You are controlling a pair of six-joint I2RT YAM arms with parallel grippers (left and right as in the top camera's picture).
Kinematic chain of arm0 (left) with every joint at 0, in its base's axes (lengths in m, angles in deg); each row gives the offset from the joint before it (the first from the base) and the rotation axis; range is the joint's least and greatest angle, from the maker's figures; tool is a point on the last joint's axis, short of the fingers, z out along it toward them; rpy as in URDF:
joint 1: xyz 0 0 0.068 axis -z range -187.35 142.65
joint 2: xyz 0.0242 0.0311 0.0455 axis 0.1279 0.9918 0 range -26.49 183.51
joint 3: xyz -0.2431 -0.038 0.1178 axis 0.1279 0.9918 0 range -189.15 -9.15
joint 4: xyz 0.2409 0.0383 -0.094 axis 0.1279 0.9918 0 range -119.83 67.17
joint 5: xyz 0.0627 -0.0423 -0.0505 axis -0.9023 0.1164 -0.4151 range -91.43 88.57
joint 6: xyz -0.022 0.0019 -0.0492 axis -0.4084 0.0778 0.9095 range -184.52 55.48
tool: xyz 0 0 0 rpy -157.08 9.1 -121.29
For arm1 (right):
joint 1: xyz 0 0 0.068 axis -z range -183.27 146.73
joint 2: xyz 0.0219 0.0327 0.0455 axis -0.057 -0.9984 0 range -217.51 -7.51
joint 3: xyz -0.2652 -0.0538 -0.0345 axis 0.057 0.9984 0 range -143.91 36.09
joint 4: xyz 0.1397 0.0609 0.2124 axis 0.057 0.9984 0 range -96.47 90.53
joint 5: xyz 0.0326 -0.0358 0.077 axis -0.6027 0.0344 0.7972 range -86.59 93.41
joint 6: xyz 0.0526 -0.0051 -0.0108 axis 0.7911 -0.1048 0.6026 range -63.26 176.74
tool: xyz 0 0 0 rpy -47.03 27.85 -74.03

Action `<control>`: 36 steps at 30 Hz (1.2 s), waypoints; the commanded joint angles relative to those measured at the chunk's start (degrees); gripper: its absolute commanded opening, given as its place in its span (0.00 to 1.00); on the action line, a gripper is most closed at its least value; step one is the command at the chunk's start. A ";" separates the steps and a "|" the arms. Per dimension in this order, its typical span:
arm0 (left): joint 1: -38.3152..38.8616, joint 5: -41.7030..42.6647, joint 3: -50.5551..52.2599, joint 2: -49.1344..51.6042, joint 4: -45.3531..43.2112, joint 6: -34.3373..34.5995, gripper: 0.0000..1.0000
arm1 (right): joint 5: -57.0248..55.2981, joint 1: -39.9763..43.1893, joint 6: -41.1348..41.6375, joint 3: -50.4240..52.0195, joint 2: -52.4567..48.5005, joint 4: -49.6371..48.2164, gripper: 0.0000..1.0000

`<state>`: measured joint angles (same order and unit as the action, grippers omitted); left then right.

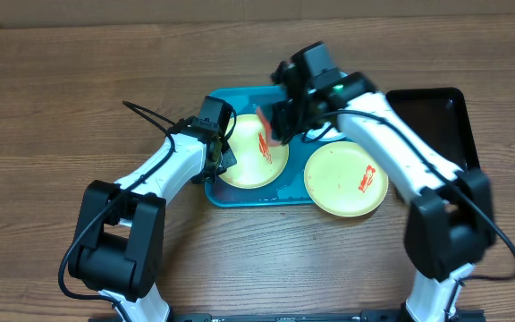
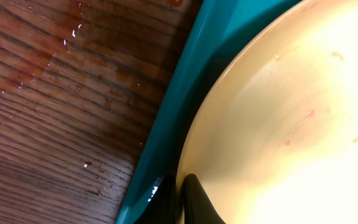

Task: Clean dirty plates on tray and stack at the side
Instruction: 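Scrub the left yellow plate with the sponge while left gripper holds it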

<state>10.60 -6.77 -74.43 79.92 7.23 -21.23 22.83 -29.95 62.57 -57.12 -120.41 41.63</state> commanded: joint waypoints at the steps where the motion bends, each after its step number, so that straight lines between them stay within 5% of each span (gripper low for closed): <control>1: -0.33 -0.59 0.39 1.11 0.66 -1.14 0.04 | -2.80 -2.03 3.06 0.52 -4.59 -0.50 0.04; 12: -0.33 -0.57 0.39 1.11 0.59 -1.27 0.04 | -13.00 -5.29 4.70 0.66 -9.38 -3.43 0.04; 19: -0.35 1.05 0.39 1.11 0.22 -2.89 0.04 | -11.23 -5.57 5.60 0.66 -13.90 -4.79 0.04; 28: -0.39 2.01 0.39 1.11 0.00 -3.50 0.04 | 5.31 -6.40 6.67 0.57 -14.43 -7.43 0.04; 36: -0.52 2.03 0.39 1.11 0.13 -3.96 0.04 | -2.84 -6.58 12.26 0.50 -14.40 -7.50 0.04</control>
<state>10.17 -5.88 -74.43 79.92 7.16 -23.18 23.62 -36.83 70.68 -56.48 -133.68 34.09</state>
